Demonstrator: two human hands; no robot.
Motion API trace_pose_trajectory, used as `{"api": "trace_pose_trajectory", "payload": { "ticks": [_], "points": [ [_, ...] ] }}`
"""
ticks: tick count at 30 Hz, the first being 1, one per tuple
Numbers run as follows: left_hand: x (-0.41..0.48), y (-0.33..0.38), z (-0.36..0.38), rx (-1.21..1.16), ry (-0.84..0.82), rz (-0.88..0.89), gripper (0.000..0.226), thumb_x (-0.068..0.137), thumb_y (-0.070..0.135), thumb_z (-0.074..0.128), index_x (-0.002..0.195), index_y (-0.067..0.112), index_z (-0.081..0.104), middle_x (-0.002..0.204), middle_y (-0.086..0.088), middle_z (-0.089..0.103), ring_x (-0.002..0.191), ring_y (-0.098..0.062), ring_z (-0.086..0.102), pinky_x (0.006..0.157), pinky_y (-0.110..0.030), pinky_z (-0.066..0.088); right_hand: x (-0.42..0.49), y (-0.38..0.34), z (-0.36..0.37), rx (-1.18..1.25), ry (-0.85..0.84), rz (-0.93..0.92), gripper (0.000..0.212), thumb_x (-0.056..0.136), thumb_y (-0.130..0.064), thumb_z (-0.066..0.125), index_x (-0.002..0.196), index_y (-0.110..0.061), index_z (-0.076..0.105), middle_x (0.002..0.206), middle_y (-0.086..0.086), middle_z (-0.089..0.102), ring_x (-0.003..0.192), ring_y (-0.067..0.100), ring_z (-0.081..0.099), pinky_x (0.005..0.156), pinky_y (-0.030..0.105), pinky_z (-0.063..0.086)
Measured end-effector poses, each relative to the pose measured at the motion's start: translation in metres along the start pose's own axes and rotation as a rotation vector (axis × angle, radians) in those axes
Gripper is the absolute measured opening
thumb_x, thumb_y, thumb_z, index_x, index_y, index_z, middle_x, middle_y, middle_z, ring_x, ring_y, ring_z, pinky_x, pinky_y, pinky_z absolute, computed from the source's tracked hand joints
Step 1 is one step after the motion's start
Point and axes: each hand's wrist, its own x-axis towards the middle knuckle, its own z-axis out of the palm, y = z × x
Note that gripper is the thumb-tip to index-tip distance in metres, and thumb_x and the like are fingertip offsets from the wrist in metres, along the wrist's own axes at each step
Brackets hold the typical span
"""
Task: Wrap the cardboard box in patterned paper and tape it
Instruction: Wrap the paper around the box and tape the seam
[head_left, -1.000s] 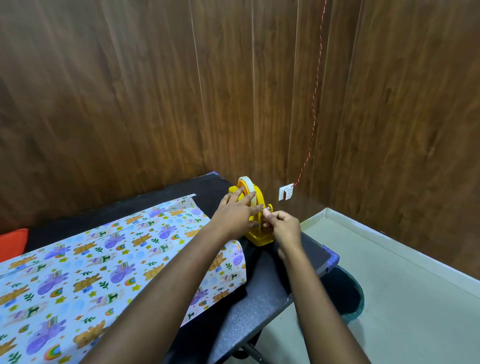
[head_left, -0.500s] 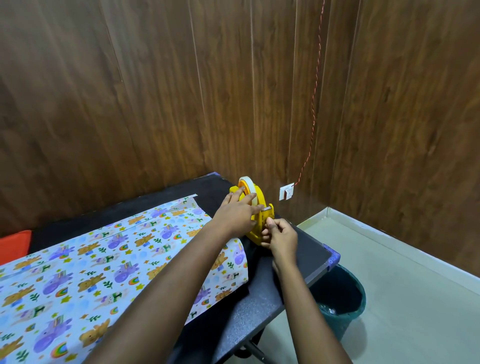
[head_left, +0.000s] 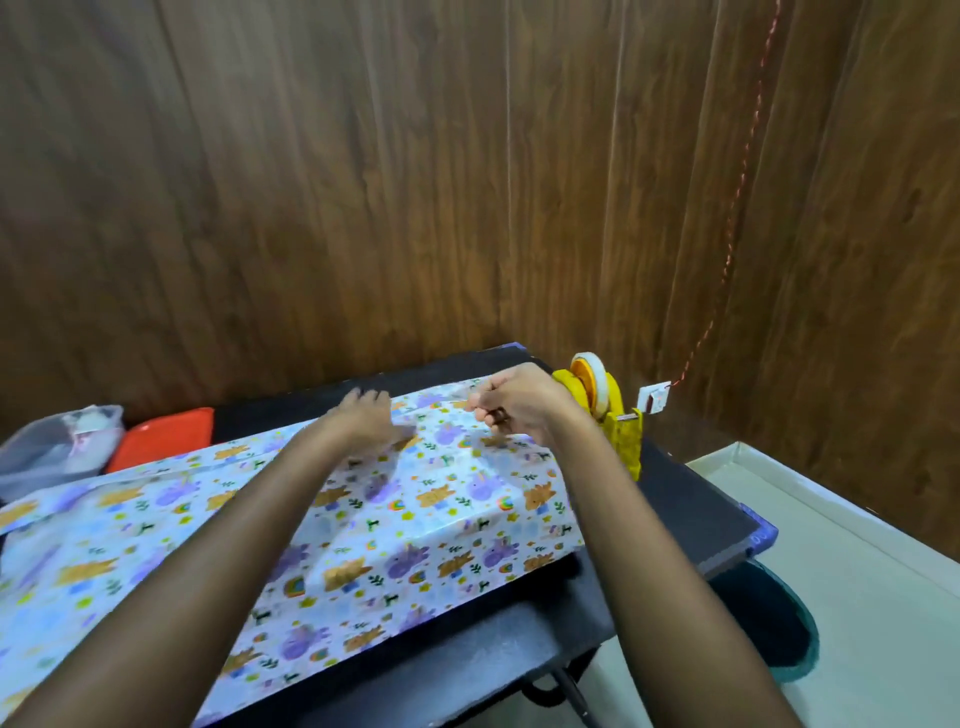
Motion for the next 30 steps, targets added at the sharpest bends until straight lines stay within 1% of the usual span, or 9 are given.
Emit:
{"api": "trace_pose_trajectory", "payload": {
  "ticks": [2,5,8,10,13,18,21,24,30],
  "points": [
    [-0.009,-0.008,0.012,-0.048,-0.041,0.025,0.067,0.099,0.046,0.026,0.149,0.004,0.008,0.158,-0.012,-0.001,0.145,-0.031,-0.001,0.117,-0.042,0.009,0.015,-0.006,0.021,-0.062,-0.012,0.037,0.036,0.097,0.005,0.038,0.063,-0.004,0.048,0.05,0.004,0.049,0.042,0.007,0.041,0.04,0.014,0.033],
    [-0.021,-0.006,0.02,-0.092,0.02,0.076,0.056,0.103,0.038,0.023,0.15,0.013,0.008,0.158,-0.003,-0.006,0.145,-0.031,-0.005,0.114,-0.051,0.007,0.041,-0.01,0.046,-0.143,0.005,0.091,0.037,0.096,0.005,0.036,0.063,-0.003,0.048,0.062,0.008,0.048,0.047,0.01,0.038,0.045,0.018,0.03],
    [-0.02,-0.003,0.022,-0.127,0.065,0.075,0.056,0.103,0.038,0.021,0.151,0.013,0.009,0.158,0.001,-0.004,0.145,-0.027,-0.005,0.114,-0.052,0.006,0.064,-0.013,0.059,-0.292,-0.013,0.177,0.037,0.099,-0.003,0.038,0.064,-0.005,0.049,0.055,0.005,0.047,0.042,0.008,0.036,0.034,0.015,0.029],
    [-0.019,-0.006,0.024,-0.141,0.074,0.068,0.056,0.102,0.038,0.021,0.151,0.014,0.009,0.158,0.003,-0.004,0.145,-0.025,-0.005,0.114,-0.051,0.006,0.076,-0.015,0.068,-0.38,-0.045,0.244,0.039,0.101,-0.009,0.038,0.063,-0.006,0.047,0.038,0.001,0.047,0.046,0.008,0.035,0.034,0.016,0.028],
    [-0.02,-0.006,0.026,-0.157,0.094,0.069,0.055,0.102,0.038,0.021,0.151,0.016,0.008,0.158,0.004,-0.003,0.145,-0.024,-0.005,0.115,-0.051,0.004,0.09,-0.021,0.079,-0.532,-0.054,0.329,0.043,0.102,-0.01,0.034,0.06,-0.005,0.043,0.026,0.002,0.041,0.033,0.008,0.036,0.031,0.015,0.027],
    [-0.018,-0.006,0.03,-0.164,0.114,0.067,0.055,0.102,0.037,0.019,0.151,0.015,0.007,0.158,0.003,-0.004,0.145,-0.023,-0.007,0.114,-0.049,0.0,0.108,-0.026,0.087,-0.685,-0.082,0.466,0.041,0.1,-0.01,0.029,0.063,-0.004,0.047,0.052,0.005,0.046,0.049,0.011,0.031,0.045,0.019,0.027],
    [-0.019,-0.006,0.03,-0.182,0.103,0.061,0.055,0.103,0.036,0.02,0.151,0.014,0.007,0.158,0.003,-0.005,0.145,-0.022,-0.009,0.114,-0.049,-0.001,0.109,-0.029,0.084,-0.736,-0.129,0.488,0.039,0.1,-0.008,0.031,0.066,-0.004,0.048,0.04,0.005,0.043,0.048,0.01,0.028,0.036,0.019,0.031],
    [-0.02,-0.006,0.029,-0.184,0.093,0.054,0.058,0.102,0.039,0.02,0.15,0.009,0.006,0.158,-0.001,-0.005,0.145,-0.022,-0.009,0.115,-0.047,-0.001,0.11,-0.031,0.078,-0.698,-0.182,0.488,0.033,0.101,-0.006,0.035,0.071,-0.003,0.049,0.058,0.008,0.046,0.052,0.009,0.032,0.032,0.013,0.033],
    [-0.022,-0.008,0.026,-0.189,0.088,0.052,0.062,0.101,0.044,0.021,0.15,0.008,0.007,0.158,-0.003,-0.004,0.145,-0.021,-0.007,0.116,-0.045,-0.001,0.112,-0.032,0.081,-0.699,-0.136,0.504,0.035,0.101,-0.006,0.035,0.07,-0.001,0.051,0.049,0.008,0.049,0.051,0.011,0.034,0.031,0.011,0.035]
  ]
}}
